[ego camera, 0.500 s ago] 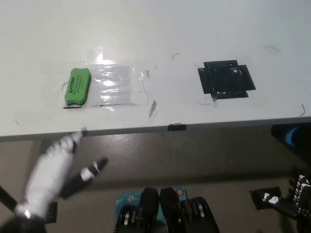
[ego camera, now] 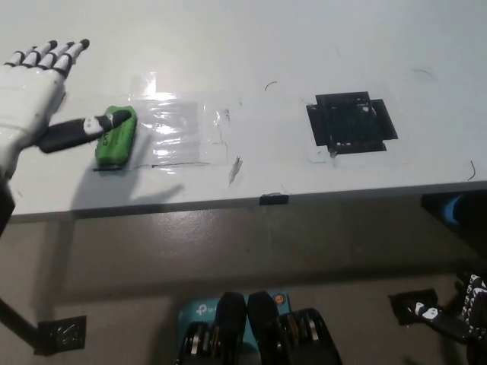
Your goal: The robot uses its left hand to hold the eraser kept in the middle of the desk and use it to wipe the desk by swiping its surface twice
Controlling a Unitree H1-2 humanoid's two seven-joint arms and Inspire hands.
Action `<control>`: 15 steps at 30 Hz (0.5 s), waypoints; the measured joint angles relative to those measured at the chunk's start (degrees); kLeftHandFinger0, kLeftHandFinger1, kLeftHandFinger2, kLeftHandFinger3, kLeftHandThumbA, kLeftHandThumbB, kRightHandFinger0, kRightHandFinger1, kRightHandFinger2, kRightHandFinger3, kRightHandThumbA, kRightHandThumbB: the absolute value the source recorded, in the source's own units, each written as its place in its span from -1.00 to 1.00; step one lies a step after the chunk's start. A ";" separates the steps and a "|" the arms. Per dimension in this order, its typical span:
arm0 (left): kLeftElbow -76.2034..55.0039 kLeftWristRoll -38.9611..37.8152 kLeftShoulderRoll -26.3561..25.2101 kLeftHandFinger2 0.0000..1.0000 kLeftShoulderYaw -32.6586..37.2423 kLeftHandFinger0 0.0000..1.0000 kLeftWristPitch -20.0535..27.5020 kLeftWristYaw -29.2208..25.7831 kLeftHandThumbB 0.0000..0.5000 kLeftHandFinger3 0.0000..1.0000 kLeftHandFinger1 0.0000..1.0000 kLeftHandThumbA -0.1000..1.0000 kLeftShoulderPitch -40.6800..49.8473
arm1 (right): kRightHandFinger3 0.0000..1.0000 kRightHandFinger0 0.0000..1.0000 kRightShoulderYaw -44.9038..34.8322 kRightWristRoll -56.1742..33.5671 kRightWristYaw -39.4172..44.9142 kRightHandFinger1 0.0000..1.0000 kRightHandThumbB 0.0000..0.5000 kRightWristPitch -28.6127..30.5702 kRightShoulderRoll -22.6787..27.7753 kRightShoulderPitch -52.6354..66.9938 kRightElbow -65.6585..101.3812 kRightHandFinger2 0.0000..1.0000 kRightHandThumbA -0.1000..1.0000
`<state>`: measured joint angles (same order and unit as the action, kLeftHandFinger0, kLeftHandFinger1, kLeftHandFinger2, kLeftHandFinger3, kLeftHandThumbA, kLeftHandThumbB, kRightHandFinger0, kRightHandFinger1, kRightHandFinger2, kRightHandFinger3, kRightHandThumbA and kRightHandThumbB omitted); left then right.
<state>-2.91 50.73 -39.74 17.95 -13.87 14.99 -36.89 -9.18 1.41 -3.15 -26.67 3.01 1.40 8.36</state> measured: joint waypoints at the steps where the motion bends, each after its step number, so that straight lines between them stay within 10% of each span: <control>1: 1.82 0.42 0.10 1.00 0.70 1.00 0.30 0.09 -0.16 1.00 1.00 1.00 -0.87 | 1.00 1.00 -0.03 0.00 0.00 1.00 -0.91 -0.03 0.00 0.00 0.00 1.00 1.00; 15: 29.07 1.29 8.49 1.00 4.80 1.00 3.31 -0.63 -0.25 1.00 1.00 1.00 -10.20 | 1.00 1.00 -0.09 0.74 0.03 1.00 -0.93 -0.14 0.07 0.05 0.03 1.00 1.00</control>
<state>26.16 52.02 -31.25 22.76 -10.55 14.36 -47.09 -9.27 2.15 -3.12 -26.80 3.08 1.44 8.39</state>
